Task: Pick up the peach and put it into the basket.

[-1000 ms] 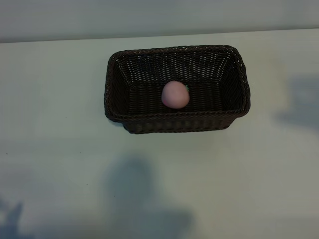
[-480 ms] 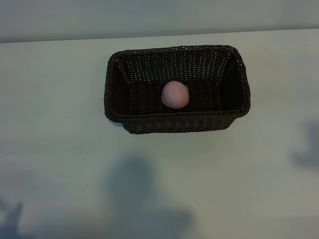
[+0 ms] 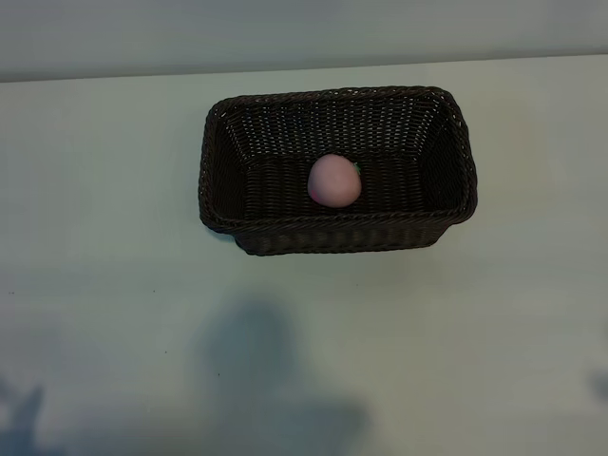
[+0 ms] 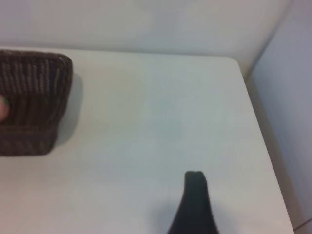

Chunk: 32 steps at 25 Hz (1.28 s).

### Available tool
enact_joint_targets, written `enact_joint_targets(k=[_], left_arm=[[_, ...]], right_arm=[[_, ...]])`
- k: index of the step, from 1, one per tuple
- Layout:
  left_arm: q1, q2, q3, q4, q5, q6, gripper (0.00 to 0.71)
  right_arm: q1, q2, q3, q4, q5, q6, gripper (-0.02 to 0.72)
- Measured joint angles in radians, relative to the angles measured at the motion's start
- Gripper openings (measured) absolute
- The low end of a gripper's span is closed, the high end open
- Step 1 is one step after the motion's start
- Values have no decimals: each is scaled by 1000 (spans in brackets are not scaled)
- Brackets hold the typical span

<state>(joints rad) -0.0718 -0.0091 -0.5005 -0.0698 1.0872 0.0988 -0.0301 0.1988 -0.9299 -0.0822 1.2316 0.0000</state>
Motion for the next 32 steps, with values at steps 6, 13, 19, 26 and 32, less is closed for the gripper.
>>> enact_joint_targets(k=[6, 13, 19, 26, 32], left_arm=[[0, 0, 0, 0, 0, 0, 553], [0, 0, 0, 0, 0, 0, 553], [0, 0, 0, 0, 0, 0, 553], [0, 0, 0, 0, 0, 0, 553], [0, 0, 0, 0, 0, 0, 553]], right_arm=[[0, -74, 63, 6, -1, 15, 561], [0, -196, 141, 11, 2, 21, 561], [0, -208, 220, 13, -1, 24, 561], [0, -208, 379, 43, -66, 33, 561], [0, -208, 417, 62, -133, 39, 561]])
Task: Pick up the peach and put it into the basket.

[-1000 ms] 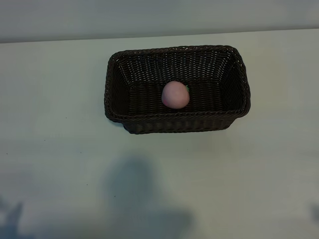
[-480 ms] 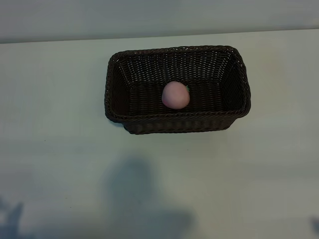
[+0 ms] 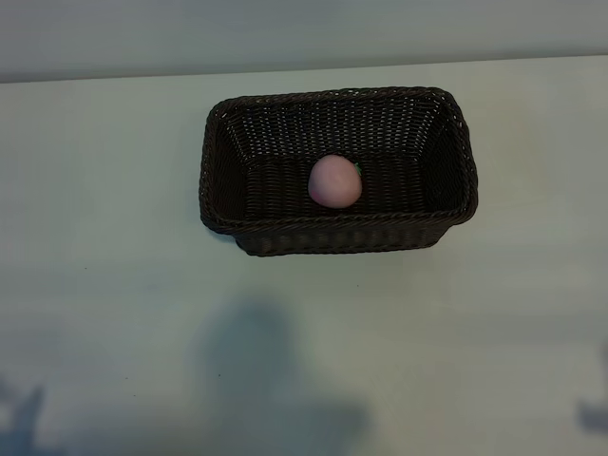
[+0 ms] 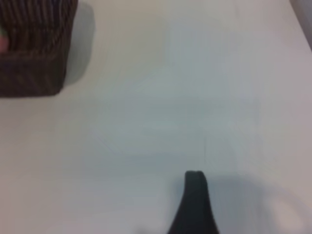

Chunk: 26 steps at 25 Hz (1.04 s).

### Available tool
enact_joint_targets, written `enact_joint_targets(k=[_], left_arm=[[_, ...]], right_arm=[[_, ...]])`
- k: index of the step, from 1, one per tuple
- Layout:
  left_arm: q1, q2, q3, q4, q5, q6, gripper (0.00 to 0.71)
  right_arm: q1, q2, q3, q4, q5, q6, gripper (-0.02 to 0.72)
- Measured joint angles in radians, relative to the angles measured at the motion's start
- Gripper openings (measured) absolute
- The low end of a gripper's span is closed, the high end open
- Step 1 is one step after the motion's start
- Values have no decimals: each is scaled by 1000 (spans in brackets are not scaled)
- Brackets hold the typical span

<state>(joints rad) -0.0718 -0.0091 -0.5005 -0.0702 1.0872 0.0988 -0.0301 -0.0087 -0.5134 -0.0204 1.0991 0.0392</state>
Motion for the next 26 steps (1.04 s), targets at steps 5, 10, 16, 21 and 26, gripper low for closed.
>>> enact_joint_targets(k=[5, 10, 16, 21, 26], left_arm=[[0, 0, 0, 0, 0, 0, 553], [0, 0, 0, 0, 0, 0, 553], [0, 0, 0, 0, 0, 0, 553], [0, 0, 0, 0, 0, 0, 553], [0, 0, 0, 0, 0, 0, 553]], right_arm=[[0, 0, 25, 0, -20, 2, 561], [0, 0, 25, 0, -28, 3, 561], [0, 0, 25, 1, -28, 3, 561], [0, 0, 25, 5, -29, 3, 561], [0, 0, 25, 5, -30, 3, 561]])
